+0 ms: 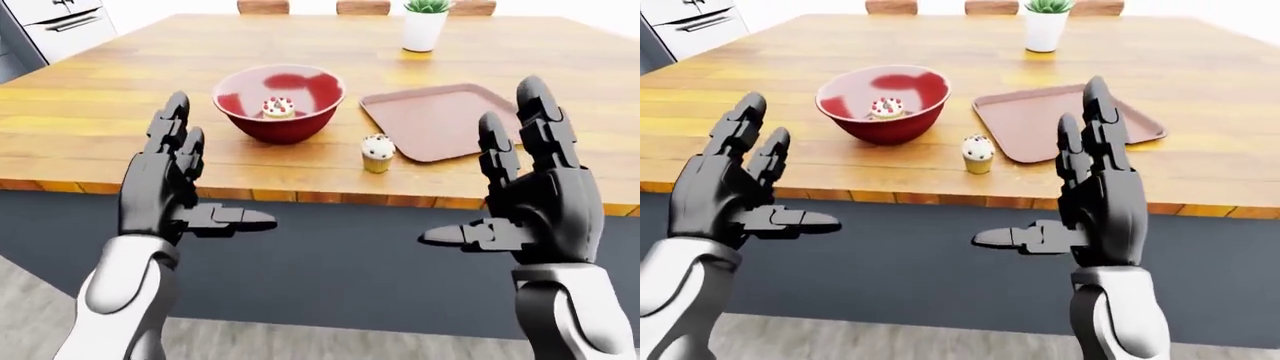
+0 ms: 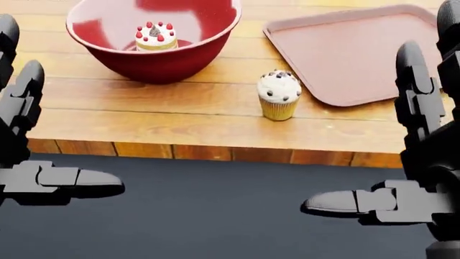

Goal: Pick up the bowl with cake and place it on the tray. Pick up the cupcake and place it on the tray.

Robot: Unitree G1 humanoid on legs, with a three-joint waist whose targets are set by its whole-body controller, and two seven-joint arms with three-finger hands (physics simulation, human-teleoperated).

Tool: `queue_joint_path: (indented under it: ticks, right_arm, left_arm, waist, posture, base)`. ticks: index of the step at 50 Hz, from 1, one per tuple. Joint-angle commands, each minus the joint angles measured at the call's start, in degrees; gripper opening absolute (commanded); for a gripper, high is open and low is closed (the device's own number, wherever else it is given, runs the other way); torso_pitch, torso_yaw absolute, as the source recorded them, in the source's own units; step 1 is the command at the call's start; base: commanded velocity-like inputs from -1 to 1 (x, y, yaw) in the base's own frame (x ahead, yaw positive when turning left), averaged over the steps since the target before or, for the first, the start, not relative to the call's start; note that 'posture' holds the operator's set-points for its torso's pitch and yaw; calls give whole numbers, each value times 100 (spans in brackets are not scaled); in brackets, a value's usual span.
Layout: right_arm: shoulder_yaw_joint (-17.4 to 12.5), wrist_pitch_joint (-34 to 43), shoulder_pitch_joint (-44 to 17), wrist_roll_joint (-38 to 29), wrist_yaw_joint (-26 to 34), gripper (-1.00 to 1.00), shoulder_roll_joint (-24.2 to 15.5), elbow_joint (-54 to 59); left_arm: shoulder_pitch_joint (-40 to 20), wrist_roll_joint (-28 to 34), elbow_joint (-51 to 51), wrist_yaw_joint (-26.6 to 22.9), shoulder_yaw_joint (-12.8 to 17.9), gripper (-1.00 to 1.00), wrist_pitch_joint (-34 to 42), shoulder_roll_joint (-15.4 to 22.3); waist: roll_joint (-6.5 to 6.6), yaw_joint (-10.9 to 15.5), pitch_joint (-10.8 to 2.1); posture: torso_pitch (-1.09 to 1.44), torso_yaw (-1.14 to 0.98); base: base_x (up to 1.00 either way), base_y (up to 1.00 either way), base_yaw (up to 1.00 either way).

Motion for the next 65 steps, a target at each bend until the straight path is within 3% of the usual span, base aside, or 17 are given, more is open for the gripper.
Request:
queue_joint_path:
  ticks: [1, 2, 3, 10, 14, 15, 17, 24, 27, 30, 31, 34, 40, 43, 44, 54, 65]
  right_arm:
    - [-61, -161, -25, 11, -14, 100, -23, -41]
    - [-73, -181, -6, 22, -18, 100, -20, -28]
    - [-78, -177, 9, 35, -30, 100, -17, -45]
    - [-89, -198, 40, 48, -52, 100, -24, -18]
    - [-138, -59, -16, 122, -102, 100, -57, -106]
    - [-152, -35, -43, 137, -122, 100, -63, -115]
    - [-154, -64, -48, 159, -120, 100, -74, -115]
    - [-319, -77, -31, 305, -193, 100, -108, -37]
    - [-339, -119, 12, 338, -205, 100, -121, -89]
    - [-578, 195, -171, 628, -329, 100, -237, -319]
    - [-662, 250, -220, 762, -406, 100, -318, -360]
    - [-780, 203, -209, 1169, -706, 100, -595, -375]
    - [-1072, 24, -102, 2165, -1418, 100, -1433, -376]
    - [-1245, -90, 1, 2520, -1614, 100, -1734, -376]
    - [-1297, -128, 37, 2627, -1673, 100, -1817, -376]
    - [-1792, -254, 215, 3352, -2001, 100, -2317, -376]
    - [-2395, -401, 395, 4298, -2465, 100, -2934, -376]
  left_arm:
    - [-48, -16, -72, 8, -27, 100, -189, 10]
    - [-39, -14, -63, 9, -37, 100, -203, 11]
    - [-47, -12, -39, 14, -37, 100, -219, 12]
    - [-98, -70, -87, 42, 20, 100, -134, 39]
    - [-167, -123, -144, 63, 53, 100, -23, 71]
    - [-173, -128, -132, 66, 52, 100, -30, 79]
    - [-179, -134, -104, 71, 44, 100, -52, 96]
    - [-221, -153, -99, 85, 30, 100, -31, 128]
    - [-209, -159, -123, 61, 58, 100, -24, 145]
    - [-503, -328, -382, 37, 427, 100, 427, 319]
    - [-588, -428, -460, 44, 564, 100, 568, 384]
    - [-643, -669, -570, 98, 777, 100, 706, 518]
    - [-1002, -1018, -985, 285, 886, 100, 1292, 965]
    - [-1088, -933, -1001, 413, 485, 100, 1287, 1241]
    - [-1134, -895, -1001, 454, 342, 100, 1309, 1297]
    - [-1927, 1049, -1001, -153, -1343, 100, 1556, 1506]
    - [-2210, 4397, -809, -2292, -2870, 100, 1171, 968]
  waist:
    - [-147, -23, -46]
    - [-223, -73, -28]
    - [-10, -78, 49]
    - [248, -184, 17]
    - [817, -225, -73]
    - [837, -173, -31]
    - [786, -153, 77]
    - [351, -60, -1]
    - [313, -12, 38]
    - [-68, -6, -117]
    - [146, -18, -90]
    - [-48, -42, 11]
    - [100, -75, 151]
    - [469, -152, 30]
    - [210, -133, 100]
    - [76, -39, -8]
    - [-29, 16, 57]
  posture:
    - [0, 0]
    - [0, 0]
    - [0, 0]
    - [0, 0]
    - [0, 0]
    - [0, 0]
    - [0, 0]
    - [0, 0]
    - [0, 0]
    - [0, 0]
    - [0, 0]
    - [0, 0]
    - [0, 0]
    - [0, 0]
    - [0, 0]
    - [0, 0]
    - [0, 0]
  base:
    - [34, 27, 0]
    - [38, 24, 0]
    - [39, 21, 0]
    - [41, 21, 0]
    - [40, 15, 0]
    - [33, 0, 0]
    - [14, 0, 0]
    - [4, -2, 0]
    - [24, -9, 0]
    - [0, 0, 0]
    - [0, 0, 0]
    - [0, 0, 0]
    - [0, 0, 0]
    - [0, 0, 0]
    - [0, 0, 0]
    - [0, 0, 0]
    - [0, 0, 0]
